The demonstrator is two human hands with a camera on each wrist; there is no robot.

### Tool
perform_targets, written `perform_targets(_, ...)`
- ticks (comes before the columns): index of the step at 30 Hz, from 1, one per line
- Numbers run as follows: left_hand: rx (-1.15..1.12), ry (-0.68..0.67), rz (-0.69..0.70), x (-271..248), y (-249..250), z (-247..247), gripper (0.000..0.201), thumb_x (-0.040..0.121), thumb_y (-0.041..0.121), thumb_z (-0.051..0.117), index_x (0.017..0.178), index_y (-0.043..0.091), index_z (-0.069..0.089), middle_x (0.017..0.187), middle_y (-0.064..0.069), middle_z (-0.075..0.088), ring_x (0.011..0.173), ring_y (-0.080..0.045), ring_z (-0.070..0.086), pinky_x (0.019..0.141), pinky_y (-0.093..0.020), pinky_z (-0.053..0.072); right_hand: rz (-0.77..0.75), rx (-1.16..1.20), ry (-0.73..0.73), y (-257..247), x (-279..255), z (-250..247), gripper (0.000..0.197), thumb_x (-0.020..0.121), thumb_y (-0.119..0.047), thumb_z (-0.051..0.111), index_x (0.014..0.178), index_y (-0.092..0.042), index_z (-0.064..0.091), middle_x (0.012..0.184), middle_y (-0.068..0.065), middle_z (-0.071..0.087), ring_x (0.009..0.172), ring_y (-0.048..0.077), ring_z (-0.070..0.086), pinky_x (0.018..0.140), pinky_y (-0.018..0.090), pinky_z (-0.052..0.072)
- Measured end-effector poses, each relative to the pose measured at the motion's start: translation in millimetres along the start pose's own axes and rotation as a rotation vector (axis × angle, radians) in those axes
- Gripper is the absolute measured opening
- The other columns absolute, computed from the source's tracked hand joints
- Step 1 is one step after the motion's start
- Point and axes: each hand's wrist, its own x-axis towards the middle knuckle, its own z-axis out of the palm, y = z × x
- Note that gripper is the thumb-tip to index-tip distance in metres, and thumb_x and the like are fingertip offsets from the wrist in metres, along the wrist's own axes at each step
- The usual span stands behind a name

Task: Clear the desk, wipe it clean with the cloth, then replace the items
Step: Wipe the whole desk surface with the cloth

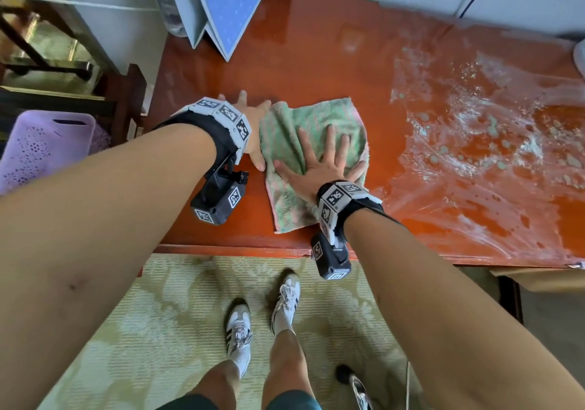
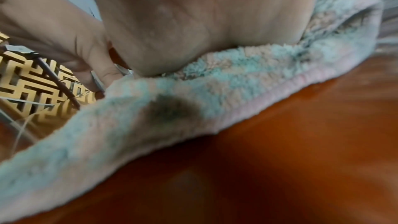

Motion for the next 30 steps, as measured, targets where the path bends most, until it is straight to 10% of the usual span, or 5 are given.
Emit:
perform_targets(5,0.017,0.003,-0.009,0,-5,9,0.123,0.064,0.058,0.078,0.15,0.038,-0.007,0.157,-0.014,-0.018,0.139,-0.053,-0.007,0.113,-0.062,0.011,-0.065,-0.071,0.054,35,-14,5,0.076,0.072,-0.093,0.012,0.137,-0.066,-0.017,0.152,-0.015,-0.036,0.141,0.017,-0.034,0.108,0.065,-0.018)
perform_targets(15,0.016,0.005,0.036,-28,-16,20,0.1,0.082,0.046,0.069,0.151,0.036,-0.003,0.159,-0.012,-0.009,0.143,-0.044,0.004,0.113,-0.056,0.022,0.32,0.123,0.13,11,-36,22,0.079,0.08,-0.085,0.015,0.144,-0.053,-0.019,0.155,-0.001,-0.034,0.142,0.028,-0.032,0.105,0.071,-0.015)
perform_targets(30,0.023,0.025,-0.019,-50,-70,50,0.111,0.076,0.034,0.078,0.153,0.024,0.0,0.159,-0.012,-0.007,0.146,-0.032,-0.007,0.117,-0.052,0.014,-0.187,-0.112,0.276,-65,-62,79,0.07,0.086,-0.076,0.007,0.148,-0.048,-0.011,0.159,-0.003,-0.025,0.145,0.024,-0.026,0.112,0.061,-0.013)
